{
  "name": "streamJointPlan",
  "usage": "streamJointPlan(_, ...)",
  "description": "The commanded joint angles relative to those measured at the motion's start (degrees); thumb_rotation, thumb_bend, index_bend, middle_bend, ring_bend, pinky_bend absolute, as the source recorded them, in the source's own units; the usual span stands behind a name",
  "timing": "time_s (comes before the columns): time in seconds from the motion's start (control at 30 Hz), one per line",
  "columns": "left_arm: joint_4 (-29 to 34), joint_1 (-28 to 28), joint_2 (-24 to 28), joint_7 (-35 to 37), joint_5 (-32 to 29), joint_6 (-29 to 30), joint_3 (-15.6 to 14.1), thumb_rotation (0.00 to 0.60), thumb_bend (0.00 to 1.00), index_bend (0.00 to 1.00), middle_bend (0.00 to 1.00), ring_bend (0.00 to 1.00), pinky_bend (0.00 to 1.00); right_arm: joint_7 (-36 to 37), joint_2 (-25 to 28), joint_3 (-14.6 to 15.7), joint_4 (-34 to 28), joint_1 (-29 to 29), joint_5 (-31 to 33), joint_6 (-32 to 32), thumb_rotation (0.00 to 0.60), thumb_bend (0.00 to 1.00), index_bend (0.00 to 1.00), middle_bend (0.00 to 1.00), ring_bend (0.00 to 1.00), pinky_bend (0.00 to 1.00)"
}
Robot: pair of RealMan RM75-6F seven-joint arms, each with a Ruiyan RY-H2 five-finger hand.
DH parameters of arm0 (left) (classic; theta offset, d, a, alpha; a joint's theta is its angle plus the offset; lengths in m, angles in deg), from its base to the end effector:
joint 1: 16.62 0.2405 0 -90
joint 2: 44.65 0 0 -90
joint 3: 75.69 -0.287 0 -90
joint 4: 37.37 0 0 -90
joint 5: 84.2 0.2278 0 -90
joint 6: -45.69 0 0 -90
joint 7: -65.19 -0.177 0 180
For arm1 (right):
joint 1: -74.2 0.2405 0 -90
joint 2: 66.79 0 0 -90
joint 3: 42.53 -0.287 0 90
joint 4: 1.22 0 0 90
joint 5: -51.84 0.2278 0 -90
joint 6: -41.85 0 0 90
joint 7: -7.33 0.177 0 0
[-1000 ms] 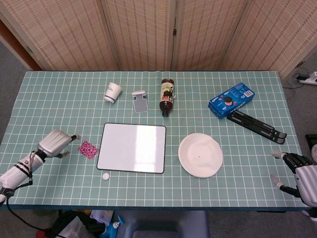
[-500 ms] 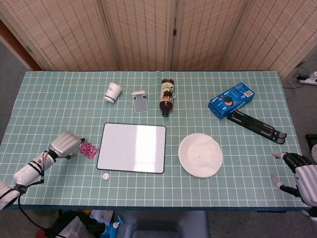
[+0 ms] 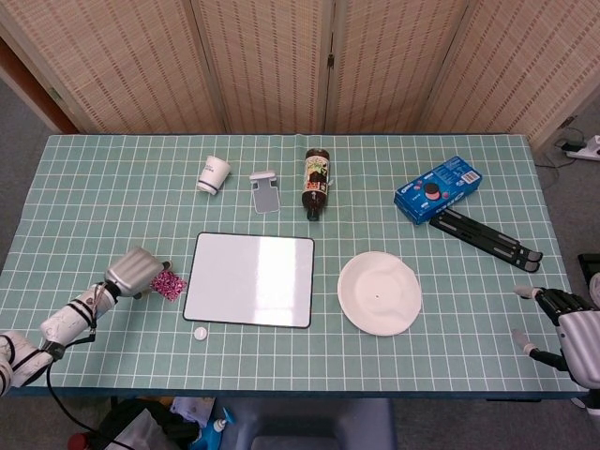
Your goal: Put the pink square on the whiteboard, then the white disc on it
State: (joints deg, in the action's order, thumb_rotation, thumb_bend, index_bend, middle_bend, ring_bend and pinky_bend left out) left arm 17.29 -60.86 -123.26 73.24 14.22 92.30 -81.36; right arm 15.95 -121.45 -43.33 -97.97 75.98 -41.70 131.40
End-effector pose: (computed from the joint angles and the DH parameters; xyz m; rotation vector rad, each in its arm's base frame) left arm -0.3082 0.4361 0.0331 -2.2156 -0.4844 -0.4254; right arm -0.3270 -0.1900 0.2021 1.4280 -0.9080 1.0066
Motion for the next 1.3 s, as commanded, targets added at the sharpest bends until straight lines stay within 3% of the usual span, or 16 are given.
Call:
streamJointPlan(0.03,-0.4,-0.3,-0.5,0.1,-0.3,-0.3,-0.2,0.6,0.25,0.31,1.0,0.97,1.0,-0.1,0.0,0.0,-0.1,0.1,0.0,-0.1,0.6,0.23,0.27,0.35,0.31,0.36)
streamJointPlan(1.3,-1.5,-1.1,-2.5,-0.7,-2.0,0.4,-2.5,0.6,0.25,0.28,1.0,0.97,1.0,-0.3,0.4,0.0,-0.4,-0.2,0.2,0.0,0.6,0.23,0.27,0.35,0.31,0.36)
